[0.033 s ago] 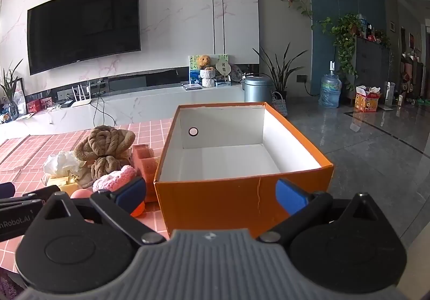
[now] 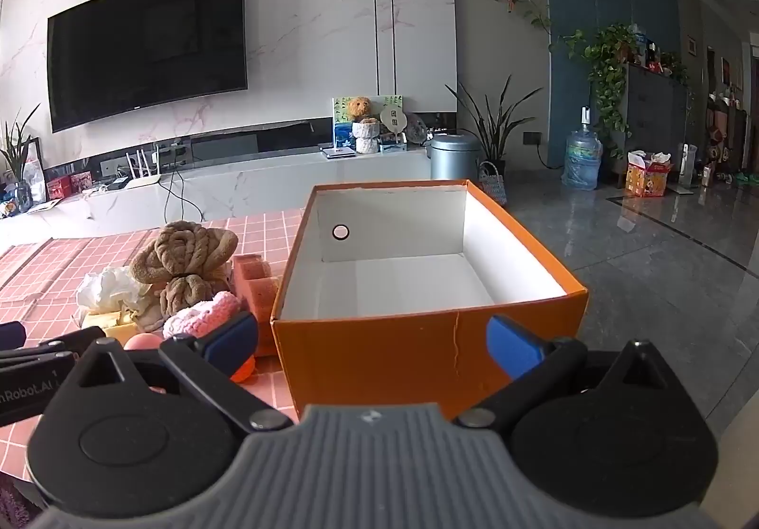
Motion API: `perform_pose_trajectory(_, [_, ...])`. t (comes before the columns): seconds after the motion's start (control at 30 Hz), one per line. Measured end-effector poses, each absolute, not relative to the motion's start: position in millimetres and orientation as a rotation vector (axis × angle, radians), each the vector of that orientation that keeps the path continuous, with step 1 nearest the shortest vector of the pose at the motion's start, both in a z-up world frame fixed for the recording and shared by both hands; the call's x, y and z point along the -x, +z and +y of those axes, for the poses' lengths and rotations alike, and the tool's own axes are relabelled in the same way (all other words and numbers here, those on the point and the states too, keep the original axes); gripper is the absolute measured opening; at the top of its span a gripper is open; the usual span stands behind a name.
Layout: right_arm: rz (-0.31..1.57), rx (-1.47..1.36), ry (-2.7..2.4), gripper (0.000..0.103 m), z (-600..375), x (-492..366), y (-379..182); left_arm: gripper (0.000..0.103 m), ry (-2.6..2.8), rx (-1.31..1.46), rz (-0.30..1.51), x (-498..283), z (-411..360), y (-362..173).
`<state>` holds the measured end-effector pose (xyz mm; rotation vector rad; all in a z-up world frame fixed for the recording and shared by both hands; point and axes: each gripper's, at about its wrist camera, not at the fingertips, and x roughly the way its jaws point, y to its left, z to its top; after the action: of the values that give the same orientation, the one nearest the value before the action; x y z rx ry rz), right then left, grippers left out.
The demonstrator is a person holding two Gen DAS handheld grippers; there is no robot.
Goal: Organize soft objects
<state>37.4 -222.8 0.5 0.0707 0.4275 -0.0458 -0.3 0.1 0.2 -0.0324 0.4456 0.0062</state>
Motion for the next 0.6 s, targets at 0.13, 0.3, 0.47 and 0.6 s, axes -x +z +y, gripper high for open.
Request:
perform_pose_trajectory(0.13, [0.428,-0.073,-0.043,0.101,-223.4,-37.5,0.4,0.103,0.009,0.021,0.44,1.0,2.9,3.2])
perform_pose_trajectory(0.3, [0.426,-0.072,-0.038,0.101,-222.0,-36.2,1.1,0.103,0.016,0.027,0.445,0.8,3.1,4.3])
perform_pose_trajectory(0.47, [0.433,-0.077,-0.042,0.101,-224.2,-39.2,-0.7,0.103,0.025,0.03,0.448,1.7,-0.2,0.4])
perform_pose_trajectory(0.6, [0.435,-0.078,-0.043,0.101,-226.1,-35.5,0.1,0.103,0.02,0.038,0.454,1.6,0.6,-0.6])
